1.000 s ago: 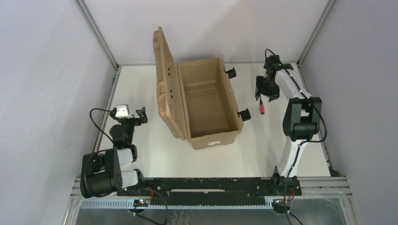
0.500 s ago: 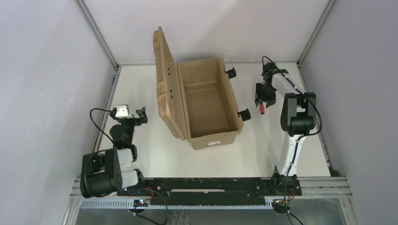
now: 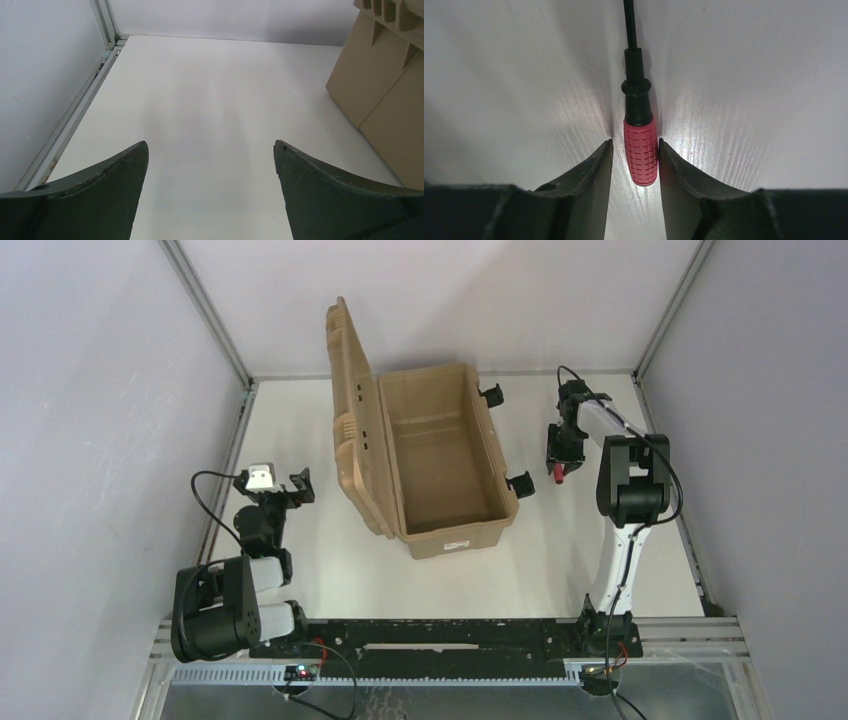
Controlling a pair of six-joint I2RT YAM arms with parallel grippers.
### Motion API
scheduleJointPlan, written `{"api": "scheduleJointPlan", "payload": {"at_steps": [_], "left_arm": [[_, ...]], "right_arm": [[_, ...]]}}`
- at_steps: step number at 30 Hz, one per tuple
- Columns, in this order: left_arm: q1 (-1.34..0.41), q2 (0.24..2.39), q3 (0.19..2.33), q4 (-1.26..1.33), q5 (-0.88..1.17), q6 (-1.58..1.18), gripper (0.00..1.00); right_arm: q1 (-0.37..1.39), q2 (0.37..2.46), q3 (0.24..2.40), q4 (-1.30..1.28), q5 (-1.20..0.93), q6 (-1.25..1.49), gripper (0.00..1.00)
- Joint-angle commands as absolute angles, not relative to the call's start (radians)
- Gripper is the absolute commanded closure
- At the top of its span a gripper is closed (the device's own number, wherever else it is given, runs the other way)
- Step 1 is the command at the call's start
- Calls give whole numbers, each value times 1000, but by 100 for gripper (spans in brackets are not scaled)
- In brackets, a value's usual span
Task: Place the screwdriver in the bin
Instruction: Pick up the screwdriver from the center of the board.
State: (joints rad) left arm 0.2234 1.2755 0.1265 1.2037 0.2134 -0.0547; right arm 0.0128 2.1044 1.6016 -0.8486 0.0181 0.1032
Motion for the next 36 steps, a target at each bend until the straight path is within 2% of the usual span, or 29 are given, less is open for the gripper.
{"api": "scheduleJointPlan", "payload": {"at_steps": [1, 9, 15, 20, 26, 36], "left_arm": [[227, 1273, 112, 1244, 220, -66, 0], [228, 1273, 112, 1245, 219, -66, 0], [227, 1273, 111, 1245, 219, -67, 0], [227, 1273, 111, 1244, 219, -66, 0], [227, 1273, 111, 1244, 220, -66, 0], [228, 1272, 112, 1245, 219, -66, 0]], "right_arm": [[8, 2124, 1598, -831, 31, 112, 55], [7, 2134, 1592, -828, 44, 113, 63], [-16, 2129, 1585, -827, 38, 113, 83], [-21, 2112, 1580, -831, 23, 112, 92], [-38, 2065, 1576, -831, -62, 115, 97], [-83, 1999, 1575, -818, -293, 124, 98]]}}
